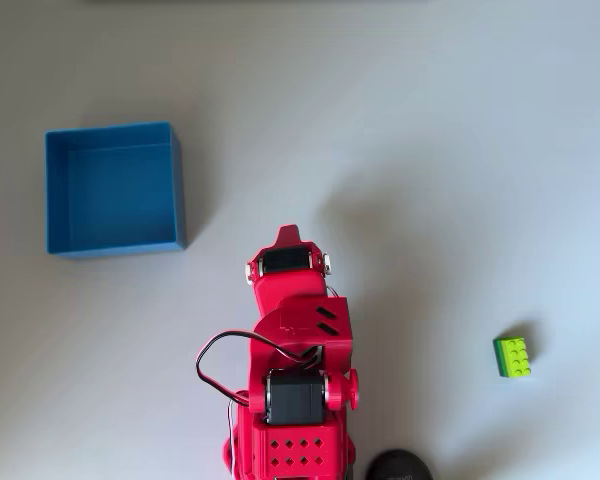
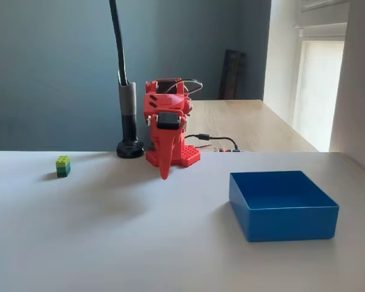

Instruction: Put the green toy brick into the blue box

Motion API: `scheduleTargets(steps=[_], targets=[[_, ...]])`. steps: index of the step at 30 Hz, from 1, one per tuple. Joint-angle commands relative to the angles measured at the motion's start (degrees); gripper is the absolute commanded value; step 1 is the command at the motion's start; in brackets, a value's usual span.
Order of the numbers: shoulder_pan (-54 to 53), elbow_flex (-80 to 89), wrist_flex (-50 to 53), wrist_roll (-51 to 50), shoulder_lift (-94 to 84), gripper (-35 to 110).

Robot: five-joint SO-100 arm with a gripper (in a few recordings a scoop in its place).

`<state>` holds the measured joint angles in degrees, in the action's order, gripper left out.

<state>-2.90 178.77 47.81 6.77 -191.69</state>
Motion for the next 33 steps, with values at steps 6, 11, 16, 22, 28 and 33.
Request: scheduleTargets(steps=[6,11,16,22,28,33], targets=[[-1.0,0.7,0.2,0.4,-0.8,0],[-1.0,0.7,0.2,0.4,-0.8,0],[-0.2,0.7,0.2,1.4,-0.8,0],[0.4,0.7,0.2,1.8,-0.8,0],[0.4,0.3,-0.4,2.1,-0.7,0],[0.4,-0.9,-0.5,2.3,-0.7,0]])
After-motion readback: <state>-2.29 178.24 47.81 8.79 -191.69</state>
